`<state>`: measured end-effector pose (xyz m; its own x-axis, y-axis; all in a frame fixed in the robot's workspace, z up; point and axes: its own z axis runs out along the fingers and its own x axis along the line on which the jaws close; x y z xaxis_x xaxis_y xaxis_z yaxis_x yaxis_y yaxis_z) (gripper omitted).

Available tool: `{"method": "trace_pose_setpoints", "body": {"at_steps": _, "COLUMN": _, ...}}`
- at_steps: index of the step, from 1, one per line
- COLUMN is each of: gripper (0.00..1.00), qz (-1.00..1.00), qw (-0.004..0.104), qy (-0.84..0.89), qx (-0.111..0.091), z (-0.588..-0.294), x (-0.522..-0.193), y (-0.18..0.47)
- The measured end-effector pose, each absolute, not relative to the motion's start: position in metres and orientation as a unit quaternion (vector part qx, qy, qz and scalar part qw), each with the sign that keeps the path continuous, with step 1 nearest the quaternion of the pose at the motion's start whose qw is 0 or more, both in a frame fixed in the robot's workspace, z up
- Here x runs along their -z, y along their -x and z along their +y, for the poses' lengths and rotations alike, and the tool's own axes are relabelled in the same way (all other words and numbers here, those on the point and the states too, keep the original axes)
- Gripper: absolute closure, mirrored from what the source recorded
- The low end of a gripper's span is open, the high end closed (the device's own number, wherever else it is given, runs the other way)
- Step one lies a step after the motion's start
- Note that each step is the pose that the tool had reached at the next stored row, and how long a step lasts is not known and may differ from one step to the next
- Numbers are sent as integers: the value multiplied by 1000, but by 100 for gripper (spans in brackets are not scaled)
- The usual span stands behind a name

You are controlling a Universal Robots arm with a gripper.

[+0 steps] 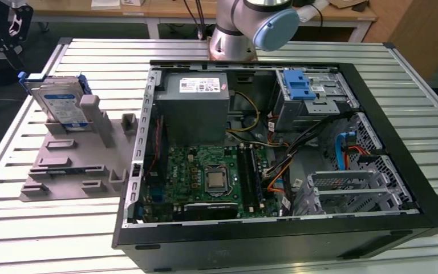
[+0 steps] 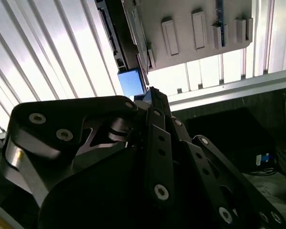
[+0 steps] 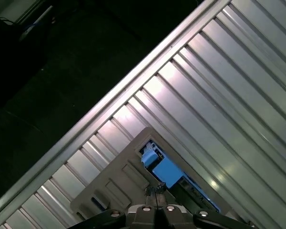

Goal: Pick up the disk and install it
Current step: 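Pick up the disk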

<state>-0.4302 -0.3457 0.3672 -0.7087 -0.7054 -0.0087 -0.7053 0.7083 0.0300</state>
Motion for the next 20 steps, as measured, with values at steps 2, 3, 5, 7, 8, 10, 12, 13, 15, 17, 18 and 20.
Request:
{"method": "trace_pose_setpoints", "body": {"at_steps": 2, "gripper": 89, "qz": -924, "qw": 2, "qy": -382, "qx": 16, "z": -346, "x": -367, "y": 430}}
{"method": "trace_pose_setpoints", "body": {"at_steps": 3, "gripper": 89, "qz": -924, "qw": 2, "qy": -382, "qx": 16, "z": -346, "x": -367, "y": 430}}
{"method": "trace_pose_setpoints", "body": {"at_steps": 5, "gripper": 89, "qz": -924, "qw": 2, "qy": -382, "qx": 16, "z": -346, "x": -367, "y": 430}}
{"method": "trace_pose_setpoints", "body": {"at_steps": 7, "gripper": 89, "qz": -924, "qw": 2, "qy": -382, "qx": 16, "z": -346, "x": -367, "y": 430}}
{"method": "trace_pose_setpoints", "body": {"at_steps": 8, "gripper": 89, "qz": -924, "qw": 2, "qy": -382, "qx": 16, "z": -346, "x": -367, "y": 430}}
{"method": "trace_pose_setpoints", "body": {"at_steps": 10, "gripper": 89, "qz": -924, "qw": 2, "qy": -382, "qx": 16, "z": -346, "x": -367, "y": 430}}
{"method": "trace_pose_setpoints", "body": {"at_steps": 12, "gripper": 89, "qz": -924, "qw": 2, "qy": -382, "qx": 16, "z": -346, "x": -367, "y": 430}}
{"method": "trace_pose_setpoints", "body": {"at_steps": 13, "gripper": 89, "qz": -924, "qw": 2, "qy": -382, "qx": 16, "z": -346, "x": -367, "y": 430}}
{"method": "trace_pose_setpoints", "body": {"at_steps": 15, "gripper": 83, "qz": -924, "qw": 2, "qy": -382, "qx": 16, "z": -346, "x": -367, "y": 430}}
{"method": "trace_pose_setpoints", "body": {"at_steps": 17, "gripper": 83, "qz": -924, "qw": 2, "qy": -382, "qx": 16, "z": -346, "x": -367, "y": 430}}
{"method": "trace_pose_setpoints", "body": {"at_steps": 18, "gripper": 76, "qz": -924, "qw": 2, "qy": -382, "qx": 16, "z": -346, "x": -367, "y": 430}}
{"method": "trace_pose_setpoints", "body": {"at_steps": 20, "gripper": 76, "qz": -924, "qw": 2, "qy": -382, "qx": 16, "z": -346, "x": -367, "y": 430}}
